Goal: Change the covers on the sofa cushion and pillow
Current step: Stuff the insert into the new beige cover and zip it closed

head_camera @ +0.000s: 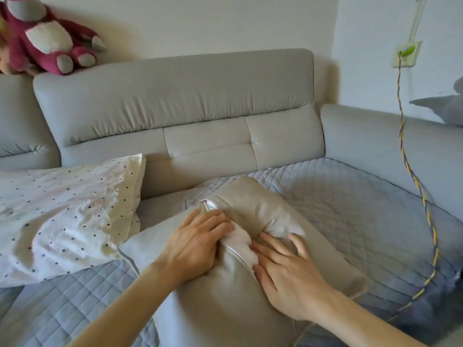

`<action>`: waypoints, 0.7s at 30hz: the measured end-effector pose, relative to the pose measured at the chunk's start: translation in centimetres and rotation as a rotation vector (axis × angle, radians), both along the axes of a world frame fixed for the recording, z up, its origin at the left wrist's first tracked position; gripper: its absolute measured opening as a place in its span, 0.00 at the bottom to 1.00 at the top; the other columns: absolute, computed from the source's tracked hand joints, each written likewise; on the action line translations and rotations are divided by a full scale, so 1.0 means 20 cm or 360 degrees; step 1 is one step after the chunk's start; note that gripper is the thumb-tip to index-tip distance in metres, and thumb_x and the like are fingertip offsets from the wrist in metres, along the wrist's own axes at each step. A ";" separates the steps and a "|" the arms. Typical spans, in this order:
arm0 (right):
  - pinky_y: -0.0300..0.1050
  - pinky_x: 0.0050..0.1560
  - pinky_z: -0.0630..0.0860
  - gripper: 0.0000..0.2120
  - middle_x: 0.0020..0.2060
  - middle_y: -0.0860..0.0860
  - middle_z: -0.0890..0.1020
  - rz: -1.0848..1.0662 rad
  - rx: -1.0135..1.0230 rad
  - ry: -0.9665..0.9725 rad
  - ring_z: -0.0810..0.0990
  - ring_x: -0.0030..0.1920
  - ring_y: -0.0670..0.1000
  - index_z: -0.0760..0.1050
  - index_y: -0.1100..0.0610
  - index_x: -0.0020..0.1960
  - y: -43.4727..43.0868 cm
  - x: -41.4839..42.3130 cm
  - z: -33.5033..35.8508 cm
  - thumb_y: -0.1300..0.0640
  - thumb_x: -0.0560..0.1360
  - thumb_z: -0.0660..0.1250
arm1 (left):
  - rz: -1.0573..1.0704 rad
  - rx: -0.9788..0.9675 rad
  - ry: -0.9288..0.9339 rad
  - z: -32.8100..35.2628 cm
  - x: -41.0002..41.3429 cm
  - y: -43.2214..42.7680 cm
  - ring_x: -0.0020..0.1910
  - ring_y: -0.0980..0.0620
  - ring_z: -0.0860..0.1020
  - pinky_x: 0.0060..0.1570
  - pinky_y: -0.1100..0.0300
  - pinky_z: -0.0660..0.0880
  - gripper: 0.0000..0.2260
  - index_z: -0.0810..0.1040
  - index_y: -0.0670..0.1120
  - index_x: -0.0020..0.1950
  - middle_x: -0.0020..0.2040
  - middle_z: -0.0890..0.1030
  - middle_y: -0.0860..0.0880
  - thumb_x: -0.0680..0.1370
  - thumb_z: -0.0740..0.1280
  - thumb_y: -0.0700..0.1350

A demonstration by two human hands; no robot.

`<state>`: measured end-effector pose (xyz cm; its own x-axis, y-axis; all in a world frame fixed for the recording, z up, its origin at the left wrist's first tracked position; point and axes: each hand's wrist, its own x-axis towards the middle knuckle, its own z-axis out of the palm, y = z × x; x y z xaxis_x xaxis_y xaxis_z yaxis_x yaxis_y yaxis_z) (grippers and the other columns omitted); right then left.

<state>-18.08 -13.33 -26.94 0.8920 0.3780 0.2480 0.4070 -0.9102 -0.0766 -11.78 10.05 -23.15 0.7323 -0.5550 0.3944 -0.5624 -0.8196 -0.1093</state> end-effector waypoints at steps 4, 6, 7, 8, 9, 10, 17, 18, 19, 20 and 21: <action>0.61 0.73 0.42 0.22 0.71 0.38 0.69 -0.0048 0.0056 0.0038 0.57 0.77 0.44 0.77 0.44 0.65 0.00 0.05 0.02 0.43 0.80 0.50 | 0.0219 0.0105 0.0590 0.04 0.11 -0.08 0.74 0.60 0.63 0.74 0.61 0.49 0.22 0.72 0.58 0.71 0.72 0.71 0.60 0.82 0.48 0.48; 0.64 0.73 0.38 0.22 0.75 0.37 0.58 -0.0141 0.0126 0.0081 0.44 0.78 0.45 0.72 0.42 0.69 0.01 0.06 0.05 0.43 0.81 0.47 | 0.0293 0.0431 0.0750 0.06 0.19 -0.12 0.77 0.58 0.57 0.76 0.54 0.48 0.22 0.64 0.57 0.77 0.76 0.62 0.61 0.84 0.45 0.48; 0.65 0.72 0.37 0.22 0.76 0.36 0.52 -0.0173 0.0147 0.0104 0.38 0.77 0.45 0.68 0.40 0.71 0.02 0.05 0.05 0.42 0.81 0.45 | 0.0268 0.0527 0.0785 0.06 0.21 -0.14 0.77 0.57 0.55 0.77 0.51 0.49 0.22 0.62 0.55 0.78 0.77 0.60 0.60 0.84 0.45 0.48; 0.66 0.72 0.37 0.22 0.76 0.35 0.48 -0.0203 0.0198 0.0128 0.34 0.77 0.45 0.64 0.38 0.72 0.03 0.04 0.06 0.41 0.81 0.44 | 0.0246 0.0552 0.0813 0.05 0.22 -0.15 0.78 0.57 0.55 0.76 0.49 0.50 0.22 0.62 0.55 0.78 0.78 0.60 0.60 0.84 0.45 0.48; 0.66 0.73 0.39 0.23 0.76 0.35 0.46 -0.0245 0.0285 0.0128 0.34 0.77 0.46 0.61 0.36 0.73 0.03 0.01 0.06 0.39 0.80 0.44 | 0.0224 0.0511 0.0815 0.05 0.22 -0.15 0.77 0.57 0.57 0.76 0.49 0.51 0.22 0.65 0.55 0.77 0.77 0.62 0.59 0.84 0.45 0.49; 0.65 0.73 0.43 0.24 0.76 0.35 0.46 -0.0307 0.0398 0.0109 0.36 0.77 0.47 0.59 0.33 0.73 0.03 -0.01 0.07 0.35 0.78 0.44 | 0.0236 0.0387 0.0854 0.05 0.20 -0.13 0.76 0.57 0.59 0.76 0.50 0.52 0.23 0.68 0.56 0.74 0.76 0.65 0.60 0.82 0.44 0.52; 0.60 0.72 0.60 0.23 0.76 0.44 0.59 -0.0506 0.0795 -0.0019 0.54 0.78 0.54 0.56 0.27 0.71 -0.03 -0.16 0.06 0.43 0.80 0.56 | 0.0463 -0.1185 0.0573 0.26 0.17 0.05 0.60 0.54 0.76 0.65 0.53 0.70 0.09 0.80 0.57 0.57 0.59 0.81 0.56 0.78 0.65 0.50; 0.61 0.68 0.66 0.26 0.74 0.45 0.64 -0.0510 0.0716 -0.0023 0.60 0.75 0.56 0.56 0.30 0.73 -0.05 -0.16 0.06 0.50 0.80 0.57 | 0.0637 -0.0994 0.0511 0.26 0.19 0.07 0.65 0.50 0.73 0.66 0.50 0.68 0.13 0.77 0.58 0.62 0.64 0.78 0.53 0.78 0.65 0.56; 0.61 0.62 0.71 0.29 0.72 0.45 0.67 -0.0450 0.0617 -0.0029 0.65 0.73 0.56 0.56 0.33 0.74 -0.07 -0.14 0.07 0.56 0.78 0.57 | 0.0793 -0.0778 0.0601 0.26 0.19 0.09 0.69 0.46 0.69 0.68 0.48 0.65 0.24 0.72 0.58 0.68 0.69 0.74 0.51 0.75 0.63 0.65; 0.59 0.57 0.75 0.34 0.71 0.45 0.70 -0.0382 0.0530 -0.0025 0.69 0.70 0.57 0.55 0.35 0.76 -0.09 -0.14 0.09 0.58 0.75 0.58 | 0.0895 -0.0682 0.0837 0.24 0.18 0.10 0.72 0.44 0.67 0.69 0.47 0.63 0.36 0.68 0.57 0.73 0.72 0.71 0.49 0.69 0.60 0.75; 0.55 0.52 0.77 0.37 0.69 0.46 0.72 -0.0321 0.0492 -0.0031 0.73 0.66 0.57 0.53 0.37 0.77 -0.10 -0.12 0.12 0.60 0.73 0.60 | 0.0921 -0.0724 0.1067 0.22 0.17 0.11 0.71 0.43 0.68 0.69 0.47 0.64 0.47 0.68 0.55 0.74 0.73 0.71 0.47 0.62 0.56 0.81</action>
